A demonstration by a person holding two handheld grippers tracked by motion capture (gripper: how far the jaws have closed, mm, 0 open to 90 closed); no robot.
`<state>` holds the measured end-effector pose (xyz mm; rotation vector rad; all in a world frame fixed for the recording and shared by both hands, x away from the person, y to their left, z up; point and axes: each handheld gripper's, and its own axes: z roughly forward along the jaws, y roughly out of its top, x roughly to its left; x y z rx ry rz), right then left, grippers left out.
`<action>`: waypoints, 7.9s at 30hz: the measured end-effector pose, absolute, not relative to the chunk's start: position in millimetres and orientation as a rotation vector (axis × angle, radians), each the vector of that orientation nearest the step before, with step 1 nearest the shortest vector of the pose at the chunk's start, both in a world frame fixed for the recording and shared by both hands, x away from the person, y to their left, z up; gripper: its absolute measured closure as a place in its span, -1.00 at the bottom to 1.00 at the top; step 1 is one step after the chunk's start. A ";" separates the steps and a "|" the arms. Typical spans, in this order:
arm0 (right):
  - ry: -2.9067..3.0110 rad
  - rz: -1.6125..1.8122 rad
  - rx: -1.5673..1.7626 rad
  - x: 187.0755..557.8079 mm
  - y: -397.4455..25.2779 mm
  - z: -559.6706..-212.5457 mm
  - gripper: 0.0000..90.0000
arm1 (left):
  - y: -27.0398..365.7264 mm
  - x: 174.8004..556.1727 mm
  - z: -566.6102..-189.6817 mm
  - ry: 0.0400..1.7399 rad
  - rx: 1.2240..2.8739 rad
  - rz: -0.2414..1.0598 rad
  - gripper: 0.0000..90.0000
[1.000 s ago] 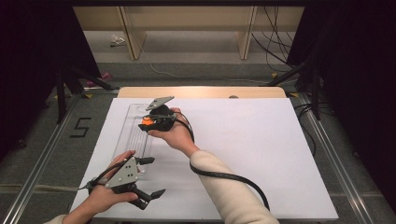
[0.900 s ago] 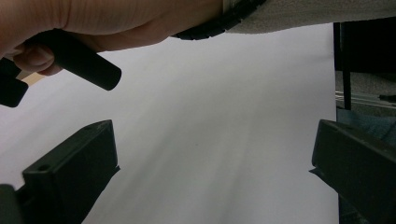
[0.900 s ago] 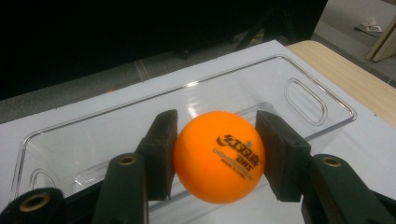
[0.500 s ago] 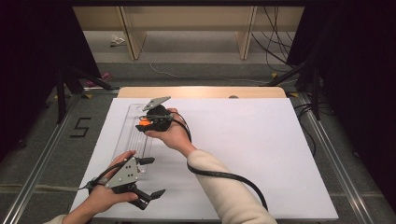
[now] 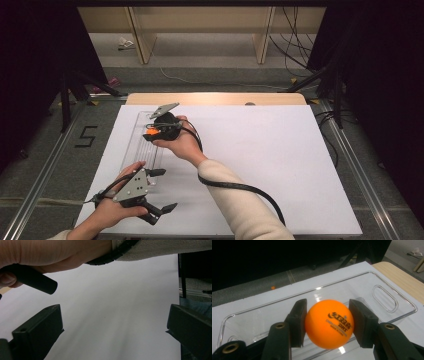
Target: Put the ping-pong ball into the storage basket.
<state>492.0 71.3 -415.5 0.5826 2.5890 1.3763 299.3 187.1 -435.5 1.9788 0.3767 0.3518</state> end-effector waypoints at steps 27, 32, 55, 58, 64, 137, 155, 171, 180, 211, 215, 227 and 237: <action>2.630 1.350 0.569 494.5 87.0 -421.2 0.14 | 186.8 299.1 -435.5 0.372 1.982 0.351 -1.00; 2.632 1.354 0.573 494.8 89.2 -423.6 0.14 | 186.9 299.0 -435.4 0.371 1.982 0.352 -1.00; 2.684 1.307 0.573 495.9 97.8 -435.2 0.14 | 186.3 298.6 -435.8 0.363 1.987 0.354 -1.00; 2.687 1.303 0.574 495.8 98.5 -436.7 0.14 | 186.4 298.6 -435.8 0.362 1.987 0.353 -1.00; 2.694 1.297 0.580 496.1 99.5 -438.9 0.14 | 186.3 298.5 -435.8 0.361 1.987 0.351 -1.00; 2.581 1.444 0.630 492.9 67.2 -429.3 -0.63 | 186.0 298.3 -436.7 0.362 1.994 0.345 -1.00; 2.548 1.434 0.662 483.3 31.6 -422.9 -0.63 | 186.6 298.4 -436.8 0.362 1.997 0.347 -1.00; 2.514 1.412 0.708 471.3 -11.0 -419.5 -0.63 | 186.2 298.4 -437.5 0.368 2.000 0.348 -1.00; 2.491 1.398 0.730 465.6 -34.6 -417.2 -0.63 | 186.6 298.6 -437.6 0.369 2.000 0.347 -1.00; 2.397 1.379 0.827 438.8 -114.3 -413.7 -0.63 | 187.5 299.4 -437.9 0.378 2.000 0.351 -1.00; 2.387 1.379 0.836 433.2 -123.9 -414.4 -0.63 | 187.5 299.3 -438.0 0.381 2.000 0.351 -1.00; 2.342 1.395 0.891 421.8 -153.4 -413.4 -0.63 | 187.8 299.5 -437.9 0.382 2.000 0.352 -1.00; 2.308 1.385 0.938 409.7 -180.0 -414.9 -0.63 | 187.7 299.5 -437.8 0.382 2.000 0.352 -1.00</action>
